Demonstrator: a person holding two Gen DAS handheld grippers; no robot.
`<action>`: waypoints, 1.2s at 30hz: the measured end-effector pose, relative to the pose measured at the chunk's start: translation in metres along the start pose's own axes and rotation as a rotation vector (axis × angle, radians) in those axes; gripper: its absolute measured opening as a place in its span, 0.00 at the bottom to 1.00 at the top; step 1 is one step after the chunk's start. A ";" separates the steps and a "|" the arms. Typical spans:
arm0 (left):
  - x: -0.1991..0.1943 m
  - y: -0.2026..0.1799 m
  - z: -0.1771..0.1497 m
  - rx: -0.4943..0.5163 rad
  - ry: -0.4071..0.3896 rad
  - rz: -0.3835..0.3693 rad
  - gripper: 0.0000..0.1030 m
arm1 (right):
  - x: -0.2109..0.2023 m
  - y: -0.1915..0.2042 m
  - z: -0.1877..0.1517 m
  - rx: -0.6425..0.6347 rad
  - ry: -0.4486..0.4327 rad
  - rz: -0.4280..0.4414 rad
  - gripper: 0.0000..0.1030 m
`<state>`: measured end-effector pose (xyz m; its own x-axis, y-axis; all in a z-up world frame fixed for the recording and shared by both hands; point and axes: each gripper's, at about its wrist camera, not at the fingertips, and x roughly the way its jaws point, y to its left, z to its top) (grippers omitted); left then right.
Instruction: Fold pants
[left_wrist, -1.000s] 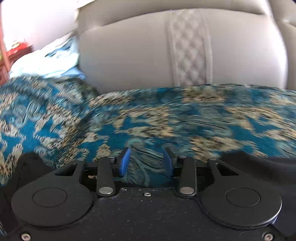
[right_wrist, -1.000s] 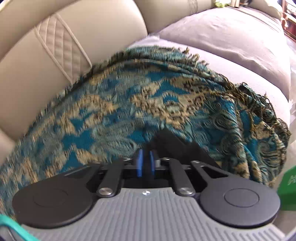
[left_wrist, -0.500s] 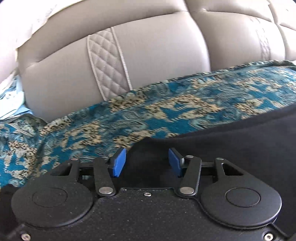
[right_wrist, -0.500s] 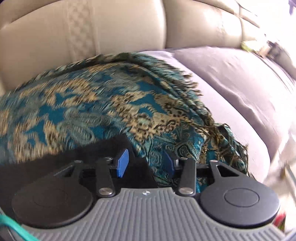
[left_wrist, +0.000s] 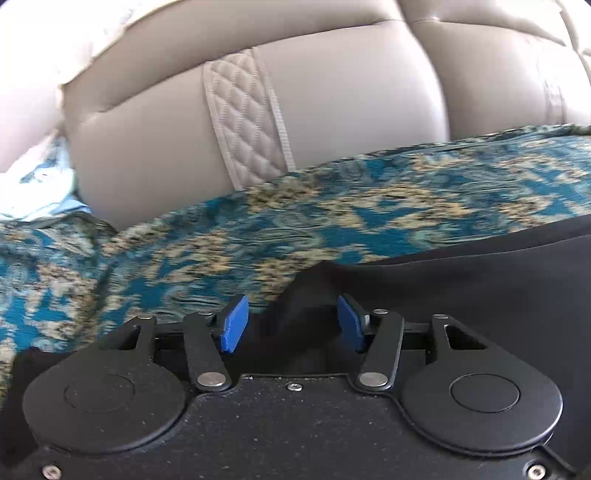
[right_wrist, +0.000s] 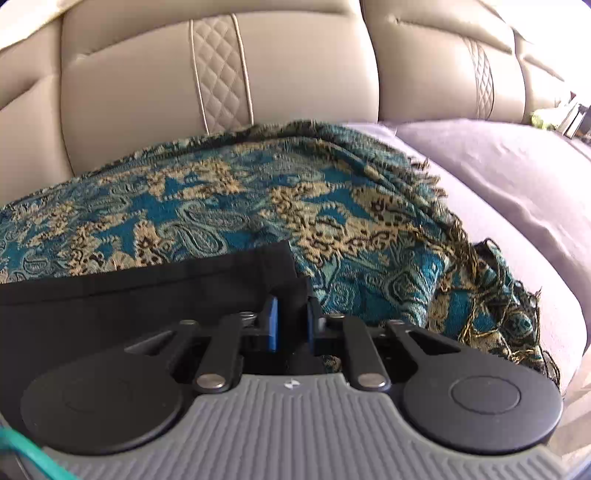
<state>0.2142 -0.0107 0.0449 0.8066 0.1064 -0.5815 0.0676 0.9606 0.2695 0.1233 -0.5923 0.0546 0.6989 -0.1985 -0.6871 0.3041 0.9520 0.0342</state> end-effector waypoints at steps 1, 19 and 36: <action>0.002 0.004 -0.002 -0.004 -0.003 0.028 0.51 | -0.002 0.001 0.000 -0.003 -0.021 -0.003 0.13; 0.066 0.064 -0.010 -0.077 0.085 0.335 0.35 | 0.034 0.019 0.017 0.078 -0.099 -0.082 0.12; -0.025 0.007 0.010 -0.126 -0.015 -0.213 0.28 | 0.036 0.029 0.021 0.073 -0.074 -0.112 0.41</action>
<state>0.2007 -0.0091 0.0688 0.7909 -0.1050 -0.6028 0.1641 0.9855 0.0437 0.1708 -0.5767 0.0467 0.7028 -0.3216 -0.6345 0.4274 0.9039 0.0152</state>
